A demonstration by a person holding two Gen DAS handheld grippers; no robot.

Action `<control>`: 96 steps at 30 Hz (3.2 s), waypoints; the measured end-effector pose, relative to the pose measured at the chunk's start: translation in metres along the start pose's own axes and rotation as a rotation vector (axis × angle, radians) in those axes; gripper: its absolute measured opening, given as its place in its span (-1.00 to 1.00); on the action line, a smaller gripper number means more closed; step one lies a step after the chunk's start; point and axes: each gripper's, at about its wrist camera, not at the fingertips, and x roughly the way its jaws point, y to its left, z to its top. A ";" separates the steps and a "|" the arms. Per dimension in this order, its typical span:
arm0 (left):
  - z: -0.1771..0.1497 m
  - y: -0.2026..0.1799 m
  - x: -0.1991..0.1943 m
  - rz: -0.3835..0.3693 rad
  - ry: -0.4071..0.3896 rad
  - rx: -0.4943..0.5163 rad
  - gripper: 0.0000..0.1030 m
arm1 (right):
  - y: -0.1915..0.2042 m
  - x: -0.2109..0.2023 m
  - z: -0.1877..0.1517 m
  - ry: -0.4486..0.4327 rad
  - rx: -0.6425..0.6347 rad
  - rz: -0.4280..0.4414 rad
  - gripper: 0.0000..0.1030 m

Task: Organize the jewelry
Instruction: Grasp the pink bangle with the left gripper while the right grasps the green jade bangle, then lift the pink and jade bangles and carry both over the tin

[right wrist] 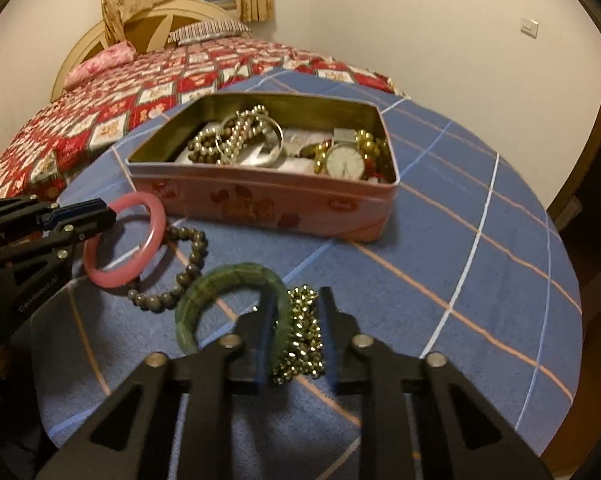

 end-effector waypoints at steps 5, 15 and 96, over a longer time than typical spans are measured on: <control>0.004 0.005 -0.014 0.021 -0.038 -0.009 -0.83 | 0.004 -0.014 -0.003 -0.051 -0.006 -0.005 -0.72; 0.018 0.016 -0.047 0.050 -0.110 -0.037 -0.83 | 0.006 -0.050 0.009 -0.175 -0.019 -0.057 -0.72; 0.128 0.007 -0.015 0.065 -0.176 -0.011 -0.83 | -0.035 -0.034 0.095 -0.245 0.002 -0.150 -0.72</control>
